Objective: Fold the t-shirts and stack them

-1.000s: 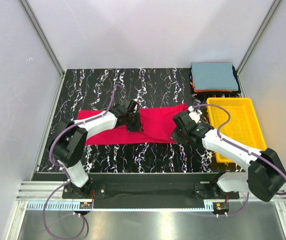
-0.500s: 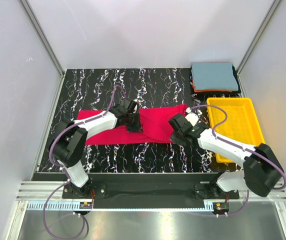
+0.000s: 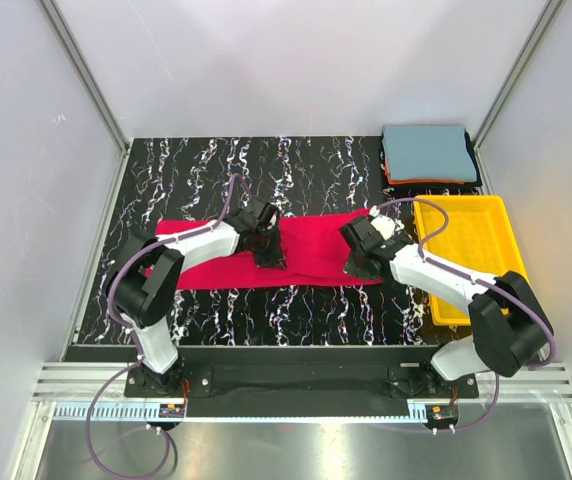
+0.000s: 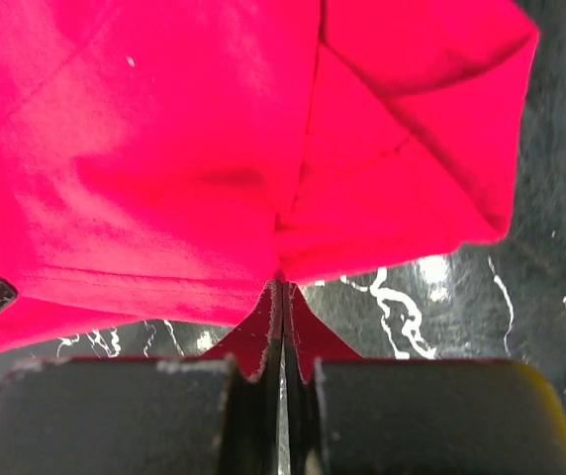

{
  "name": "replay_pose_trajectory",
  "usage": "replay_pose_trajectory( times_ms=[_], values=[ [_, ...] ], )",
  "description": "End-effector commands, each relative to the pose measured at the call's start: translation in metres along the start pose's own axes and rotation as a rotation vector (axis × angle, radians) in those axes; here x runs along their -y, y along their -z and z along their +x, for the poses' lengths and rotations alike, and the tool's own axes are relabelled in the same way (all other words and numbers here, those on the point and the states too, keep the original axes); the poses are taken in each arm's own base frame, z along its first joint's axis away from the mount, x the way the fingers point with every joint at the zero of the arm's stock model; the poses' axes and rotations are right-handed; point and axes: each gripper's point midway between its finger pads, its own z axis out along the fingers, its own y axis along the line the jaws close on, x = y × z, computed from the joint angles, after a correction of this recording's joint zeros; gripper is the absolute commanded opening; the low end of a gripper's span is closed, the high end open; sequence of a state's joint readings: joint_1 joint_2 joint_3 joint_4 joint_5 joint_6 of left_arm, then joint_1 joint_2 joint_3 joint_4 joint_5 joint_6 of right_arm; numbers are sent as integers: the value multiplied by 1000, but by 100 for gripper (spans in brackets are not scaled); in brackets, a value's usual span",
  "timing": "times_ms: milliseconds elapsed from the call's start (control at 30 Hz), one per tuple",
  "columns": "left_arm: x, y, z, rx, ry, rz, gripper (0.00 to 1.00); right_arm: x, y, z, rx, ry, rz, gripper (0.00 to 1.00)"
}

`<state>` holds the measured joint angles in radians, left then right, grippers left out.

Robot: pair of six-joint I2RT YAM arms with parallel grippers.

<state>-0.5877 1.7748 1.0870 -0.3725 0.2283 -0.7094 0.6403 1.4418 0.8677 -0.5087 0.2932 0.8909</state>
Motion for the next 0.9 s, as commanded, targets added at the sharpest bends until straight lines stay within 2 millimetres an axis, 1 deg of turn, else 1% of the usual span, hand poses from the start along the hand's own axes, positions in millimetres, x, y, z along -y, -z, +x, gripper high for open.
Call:
replay_pose_trajectory(
  times_ms=[0,33,67,100,167,200,233,300,367,400,433,467,533,567,633,700,733,767,800,833,867],
  values=[
    [23,8,-21,41,6,55,0,-12,1,-23,32,25,-46,0],
    [29,9,-28,51,2,66,0,-11,-1,-30,37,19,-45,0],
    [32,10,-31,52,3,73,0,-12,-2,-31,28,19,-55,0],
    [39,13,-40,62,2,89,1,-11,-4,-35,27,18,-55,0],
    [42,10,-46,55,12,95,2,-10,-10,-40,15,16,-54,0],
    [47,13,-56,69,15,105,3,-10,-12,-42,14,12,-53,0],
    [48,10,-59,68,17,104,4,-10,-15,-44,11,15,-50,0],
    [49,10,-69,75,26,111,4,-7,-19,-48,4,4,-49,0],
    [54,9,-81,83,39,125,8,-9,-22,-50,-3,-1,-55,0],
    [60,11,-90,101,35,138,11,-7,-24,-53,-1,-7,-53,1],
    [57,6,-93,99,38,128,15,-8,-26,-55,-1,-11,-51,3],
    [56,5,-101,110,44,125,22,-8,-28,-55,-6,-14,-50,6],
    [57,-2,-111,110,50,130,25,-5,-31,-63,-4,-39,-45,16],
    [57,-2,-113,99,55,142,27,-5,-31,-65,-9,-48,-50,19],
    [60,-2,-123,110,39,156,30,-3,-29,-77,5,-76,-58,24],
    [57,2,-129,131,14,146,32,-6,-21,-85,25,-84,-79,26],
    [60,11,-131,151,-7,148,33,-7,-19,-86,28,-80,-87,28],
    [59,14,-131,167,-21,136,34,-11,-16,-86,20,-77,-110,29],
    [58,20,-126,174,-60,132,40,-14,-15,-83,3,-71,-126,29],
    [57,23,-123,177,-90,127,42,-16,-14,-80,-17,-53,-140,31],
    [57,24,-117,174,-118,121,45,-19,-13,-72,-56,-49,-155,32]
  ],
)
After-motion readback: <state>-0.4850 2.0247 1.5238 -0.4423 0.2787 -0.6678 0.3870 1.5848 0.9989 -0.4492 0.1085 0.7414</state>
